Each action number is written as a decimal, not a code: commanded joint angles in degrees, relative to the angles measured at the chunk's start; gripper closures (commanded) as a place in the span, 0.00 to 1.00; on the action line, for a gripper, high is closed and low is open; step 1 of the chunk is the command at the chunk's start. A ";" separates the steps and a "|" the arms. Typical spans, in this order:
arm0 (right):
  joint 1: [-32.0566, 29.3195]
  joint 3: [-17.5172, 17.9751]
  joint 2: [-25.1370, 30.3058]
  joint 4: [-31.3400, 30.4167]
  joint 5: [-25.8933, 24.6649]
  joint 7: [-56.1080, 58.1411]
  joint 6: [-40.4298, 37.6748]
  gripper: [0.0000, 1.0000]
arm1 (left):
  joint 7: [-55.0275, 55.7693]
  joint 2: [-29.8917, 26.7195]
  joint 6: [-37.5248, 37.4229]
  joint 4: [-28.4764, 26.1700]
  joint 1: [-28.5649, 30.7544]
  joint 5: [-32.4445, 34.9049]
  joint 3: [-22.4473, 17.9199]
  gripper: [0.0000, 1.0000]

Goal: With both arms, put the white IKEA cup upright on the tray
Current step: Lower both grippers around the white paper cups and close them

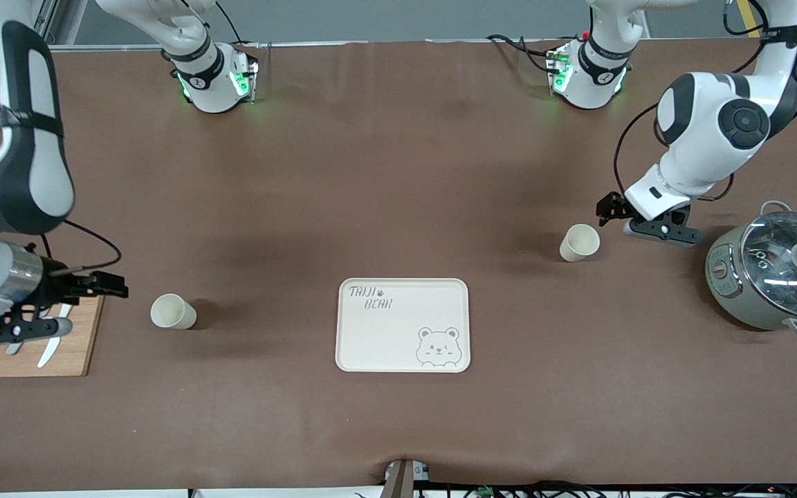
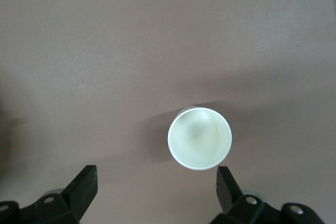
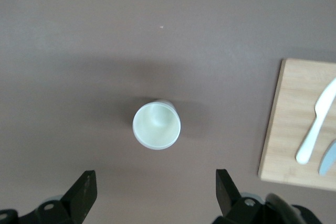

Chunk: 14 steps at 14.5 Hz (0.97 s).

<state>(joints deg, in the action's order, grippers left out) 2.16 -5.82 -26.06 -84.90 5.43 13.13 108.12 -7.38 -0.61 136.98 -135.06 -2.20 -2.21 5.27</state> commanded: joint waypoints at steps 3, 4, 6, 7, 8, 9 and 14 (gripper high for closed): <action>-1.27 0.11 -3.38 -1.75 0.63 5.06 5.16 0.00 | -1.67 4.55 11.01 -3.63 0.27 -1.22 0.44 0.00; -1.63 0.11 -4.17 -1.67 0.63 6.37 5.34 0.00 | -1.67 5.43 12.33 -3.98 0.09 -1.22 0.44 0.00; -1.89 0.11 -5.31 -1.76 0.63 9.62 6.04 0.00 | -1.67 6.76 15.32 -4.77 -0.08 -1.22 0.44 0.00; -2.42 0.11 -5.75 -1.76 0.63 10.86 6.13 0.00 | -1.67 7.63 16.64 -4.86 -0.17 -1.22 0.44 0.00; -2.60 0.11 -6.28 -1.67 0.72 11.56 6.83 0.00 | -1.67 8.34 17.70 -4.95 -0.17 -1.22 0.44 0.00; -2.68 0.11 -6.72 -1.76 0.63 11.66 7.62 0.00 | -1.67 9.04 18.75 -4.95 -0.26 -1.22 0.44 0.00; -2.42 0.11 -9.10 -3.51 0.72 11.66 11.66 0.00 | -1.67 10.80 22.62 -6.53 -0.35 -1.22 0.53 0.00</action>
<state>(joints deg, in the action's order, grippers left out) 0.06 -6.10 -34.88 -87.04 5.45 23.78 117.86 -7.45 10.05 157.03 -140.03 -2.38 -2.21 5.65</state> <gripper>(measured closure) 0.000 0.000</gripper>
